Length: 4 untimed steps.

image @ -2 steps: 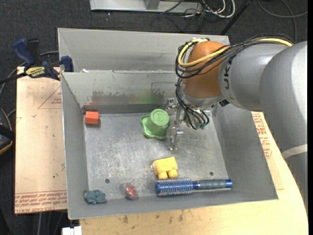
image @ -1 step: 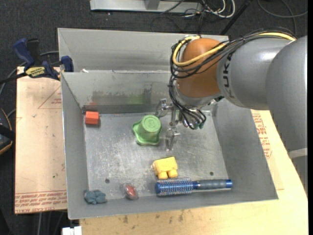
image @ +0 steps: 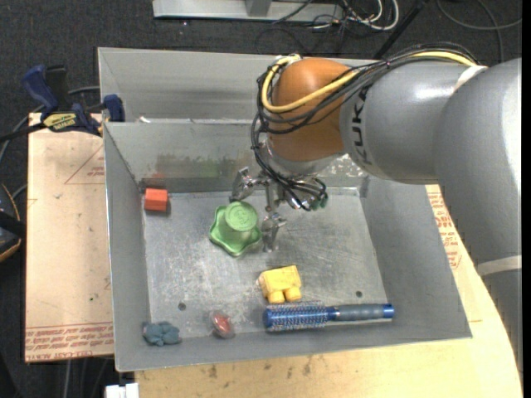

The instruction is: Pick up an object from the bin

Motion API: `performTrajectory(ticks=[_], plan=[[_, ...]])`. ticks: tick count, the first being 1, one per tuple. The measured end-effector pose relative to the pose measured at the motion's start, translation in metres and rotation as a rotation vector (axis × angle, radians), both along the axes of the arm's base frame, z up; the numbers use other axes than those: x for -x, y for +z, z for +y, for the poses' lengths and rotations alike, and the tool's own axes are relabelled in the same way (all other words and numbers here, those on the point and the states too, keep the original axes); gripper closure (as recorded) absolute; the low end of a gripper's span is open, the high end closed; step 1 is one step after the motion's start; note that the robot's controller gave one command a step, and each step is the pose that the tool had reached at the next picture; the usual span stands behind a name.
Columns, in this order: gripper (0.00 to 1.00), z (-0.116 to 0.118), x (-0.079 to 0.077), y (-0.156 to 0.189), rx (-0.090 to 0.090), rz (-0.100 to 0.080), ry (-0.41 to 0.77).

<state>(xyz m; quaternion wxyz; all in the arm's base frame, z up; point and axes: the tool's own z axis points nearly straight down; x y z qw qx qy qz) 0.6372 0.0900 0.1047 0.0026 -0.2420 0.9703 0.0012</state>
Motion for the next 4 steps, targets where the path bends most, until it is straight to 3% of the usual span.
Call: performTrajectory(ticks=[1, 2, 3, 4], plan=[[0.0, 0.031, 0.003, -0.024, -0.004, -0.019, -0.118], [0.0, 0.056, -0.01, -0.025, -0.006, -0.018, -0.176], [1.0, 0.056, -0.01, -0.025, -0.006, -0.019, -0.177], [1.0, 0.057, -0.012, 0.054, -0.001, -0.006, -0.176]])
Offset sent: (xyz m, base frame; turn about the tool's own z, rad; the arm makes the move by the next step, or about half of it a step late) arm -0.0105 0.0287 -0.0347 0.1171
